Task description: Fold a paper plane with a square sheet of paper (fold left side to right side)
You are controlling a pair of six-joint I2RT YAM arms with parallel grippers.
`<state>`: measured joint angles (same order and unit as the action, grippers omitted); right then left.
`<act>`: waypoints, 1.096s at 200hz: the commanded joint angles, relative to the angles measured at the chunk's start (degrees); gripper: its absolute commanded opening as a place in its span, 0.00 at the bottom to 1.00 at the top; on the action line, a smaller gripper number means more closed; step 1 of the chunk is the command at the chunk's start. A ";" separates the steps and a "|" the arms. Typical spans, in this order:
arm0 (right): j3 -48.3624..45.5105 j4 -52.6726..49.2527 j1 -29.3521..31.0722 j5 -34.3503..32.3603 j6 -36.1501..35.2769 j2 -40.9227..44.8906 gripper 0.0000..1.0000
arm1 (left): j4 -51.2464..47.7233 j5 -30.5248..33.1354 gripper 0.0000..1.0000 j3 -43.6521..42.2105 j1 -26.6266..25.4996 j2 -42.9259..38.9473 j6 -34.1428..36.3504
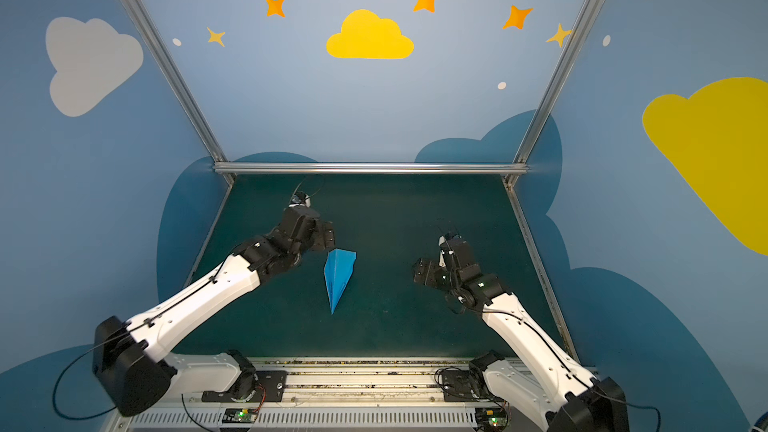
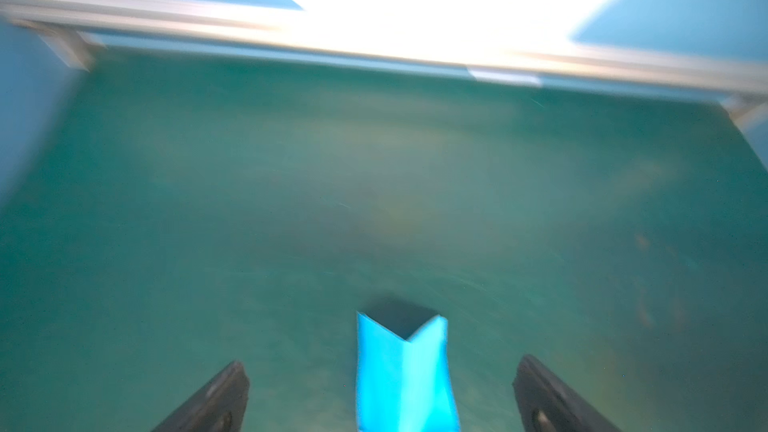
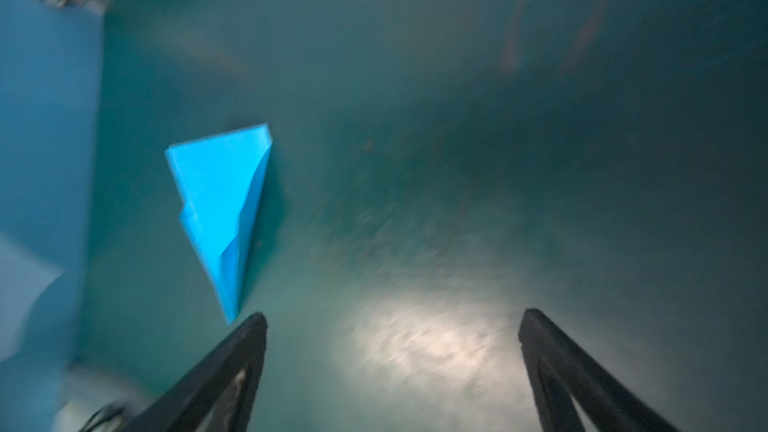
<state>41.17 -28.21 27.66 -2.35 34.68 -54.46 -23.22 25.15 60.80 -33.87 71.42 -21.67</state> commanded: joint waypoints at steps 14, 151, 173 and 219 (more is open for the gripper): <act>-4.08 7.53 -1.35 -26.09 -8.79 5.59 0.94 | 16.19 7.66 1.00 -13.53 6.16 -10.30 11.64; -16.37 53.19 -18.59 -23.46 -26.47 -19.46 0.94 | 53.36 -2.56 1.00 -34.29 27.21 7.46 18.35; -19.04 64.23 -18.73 -16.90 -31.57 -21.46 0.95 | 60.64 -5.04 1.00 -35.79 27.27 10.55 21.73; -22.65 75.23 -20.93 -12.04 -34.05 -23.95 0.95 | 69.89 -17.27 1.00 -40.49 30.81 13.15 22.38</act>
<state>21.98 33.04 8.10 -18.79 3.97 -76.05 38.74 17.76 21.56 -5.61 82.76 -1.23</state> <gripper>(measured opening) 0.949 0.998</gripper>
